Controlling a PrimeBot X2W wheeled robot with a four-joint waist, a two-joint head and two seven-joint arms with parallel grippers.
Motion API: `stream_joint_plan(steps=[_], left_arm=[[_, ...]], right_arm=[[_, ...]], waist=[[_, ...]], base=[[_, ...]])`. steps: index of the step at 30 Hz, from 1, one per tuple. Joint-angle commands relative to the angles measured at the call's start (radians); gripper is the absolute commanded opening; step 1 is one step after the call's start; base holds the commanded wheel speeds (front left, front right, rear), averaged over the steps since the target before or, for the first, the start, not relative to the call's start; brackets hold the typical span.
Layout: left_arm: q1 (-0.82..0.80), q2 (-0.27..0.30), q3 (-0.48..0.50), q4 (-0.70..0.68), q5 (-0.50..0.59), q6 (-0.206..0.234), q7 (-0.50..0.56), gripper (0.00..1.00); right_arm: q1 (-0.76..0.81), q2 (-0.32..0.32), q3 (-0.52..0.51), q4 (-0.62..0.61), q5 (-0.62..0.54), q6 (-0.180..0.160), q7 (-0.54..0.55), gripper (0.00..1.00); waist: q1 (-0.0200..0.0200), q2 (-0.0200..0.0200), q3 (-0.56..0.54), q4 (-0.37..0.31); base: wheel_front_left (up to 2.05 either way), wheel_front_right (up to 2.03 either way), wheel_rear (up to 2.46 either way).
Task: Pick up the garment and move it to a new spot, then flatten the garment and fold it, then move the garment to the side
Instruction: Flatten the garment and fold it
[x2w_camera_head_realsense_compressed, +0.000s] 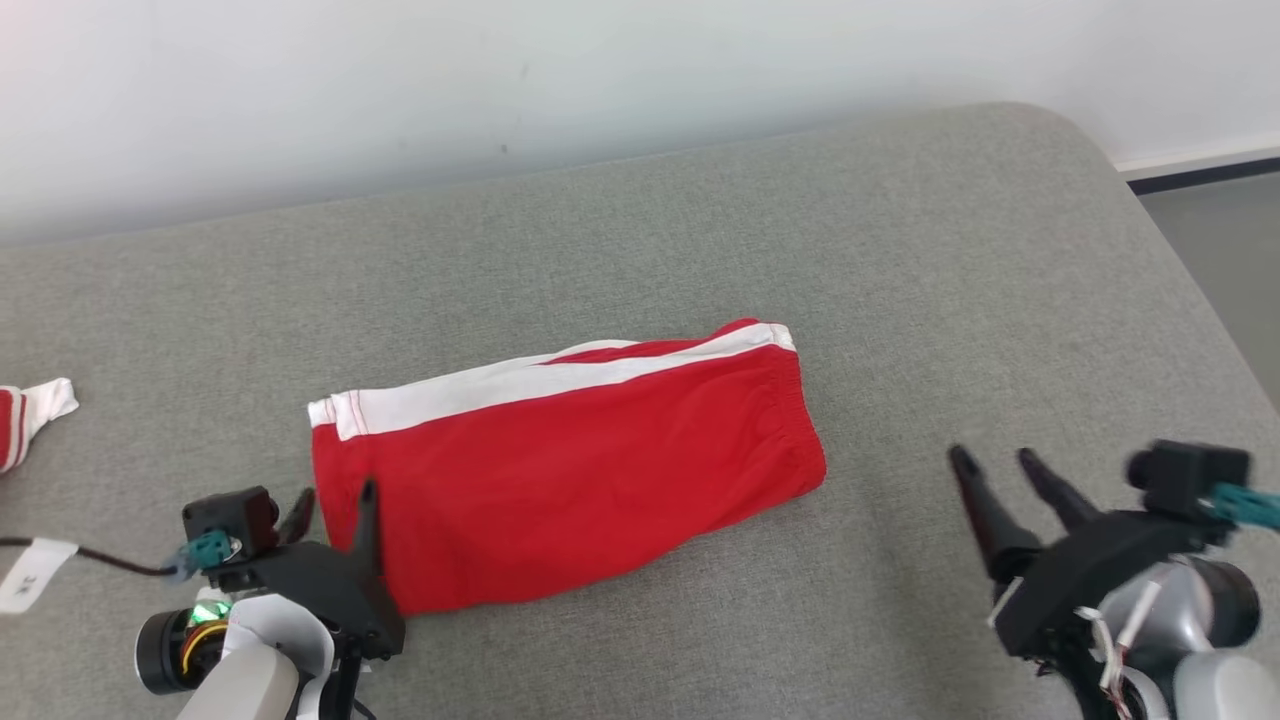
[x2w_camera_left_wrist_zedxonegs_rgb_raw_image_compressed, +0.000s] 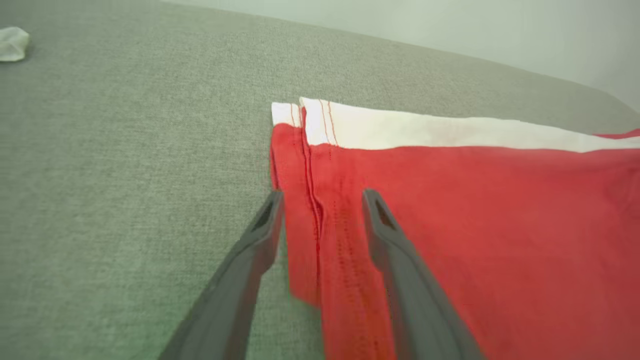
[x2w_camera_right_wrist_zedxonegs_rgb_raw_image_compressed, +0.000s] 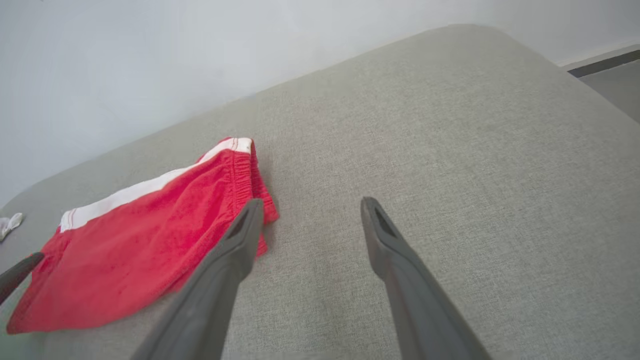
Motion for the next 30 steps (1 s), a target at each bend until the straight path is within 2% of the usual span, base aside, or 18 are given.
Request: stream_joint_plan(steps=[1,2,8,14,17,21,30], left_arm=[[0.023,0.001,0.009,-0.018,0.002,0.007,-0.034,1.00],[0.023,0.001,0.009,-0.018,0.002,0.007,-0.034,1.00],[0.066,0.010,0.024,-0.091,0.036,0.009,-0.173,1.00],[0.151,0.037,0.014,-0.282,0.173,0.041,-0.231,1.00],[0.213,0.030,0.044,-0.425,0.238,0.060,-0.231,1.00],[0.292,0.004,0.060,-0.554,0.289,0.050,-0.232,1.00],[0.339,-0.036,0.075,-0.619,0.341,0.008,-0.232,1.00]], right_arm=[[-0.021,0.001,0.014,0.005,-0.027,-0.002,0.047,1.00],[-0.021,0.001,0.014,0.005,-0.027,-0.002,0.047,1.00],[-0.097,0.001,0.020,0.041,-0.106,-0.002,0.234,1.00],[-0.205,-0.007,-0.007,0.125,-0.204,-0.002,0.420,1.00],[-0.255,-0.018,-0.020,0.176,-0.235,-0.002,0.450,1.00],[-0.310,-0.031,-0.043,0.235,-0.267,-0.002,0.474,1.00],[-0.386,-0.067,-0.068,0.351,-0.288,-0.002,0.484,1.00]], waist=[[0.0000,0.0000,-0.007,0.011],[0.0000,0.0000,-0.007,0.011],[0.0000,0.0000,-0.016,0.063],[0.0000,0.0000,-0.016,0.137],[0.0000,0.0000,-0.005,0.179],[0.0000,0.0000,0.013,0.236],[0.0000,0.0000,0.055,0.305]], base=[[0.00,0.00,0.00],[0.00,0.00,0.00],[0.00,0.00,0.00],[0.00,0.00,0.00],[0.00,0.00,0.00],[0.00,0.00,0.00],[0.00,0.00,0.00]])
